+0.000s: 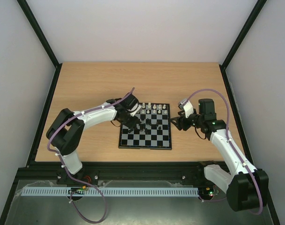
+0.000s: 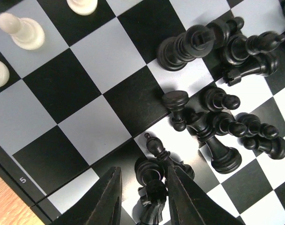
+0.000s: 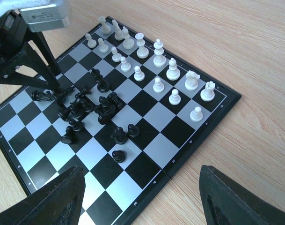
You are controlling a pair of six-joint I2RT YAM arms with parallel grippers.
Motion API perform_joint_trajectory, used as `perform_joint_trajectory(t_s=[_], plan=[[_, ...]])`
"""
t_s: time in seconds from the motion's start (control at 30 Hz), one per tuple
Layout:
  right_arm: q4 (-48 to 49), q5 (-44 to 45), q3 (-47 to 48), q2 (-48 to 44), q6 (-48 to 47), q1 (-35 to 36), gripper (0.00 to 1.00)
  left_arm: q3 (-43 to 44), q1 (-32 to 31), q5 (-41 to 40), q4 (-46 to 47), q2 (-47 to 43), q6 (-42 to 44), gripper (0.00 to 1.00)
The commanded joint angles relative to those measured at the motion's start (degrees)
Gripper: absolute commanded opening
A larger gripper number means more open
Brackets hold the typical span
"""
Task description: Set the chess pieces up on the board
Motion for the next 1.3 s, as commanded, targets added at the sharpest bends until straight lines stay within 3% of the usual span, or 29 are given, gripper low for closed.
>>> perform_joint_trajectory(t_s=[0.0,0.5,0.97,1.27], plan=[[-1.4,0.2,-0.3,0.3,-0.7,0.5,0.68,-0.4,0.0,0.8,-0.8,1.6,0.6,0.29],[-1.4,0.5,-0.4,0.5,-1.1,0.8,0.68,-0.8,0.1,-0.1,-1.1,0.8,0.6,0.13],[-1.5,1.0,-0.4,0.4,-1.3,1.0,0.68,-3.5,0.0,0.6,2.4,-7.1,0.8,0.10],[-1.6,1.3,-0.5,-1.0,-1.8,1.0,0.68,-6.6,-6.4,-4.9,-2.1,-13.2,-3.7,0.11]])
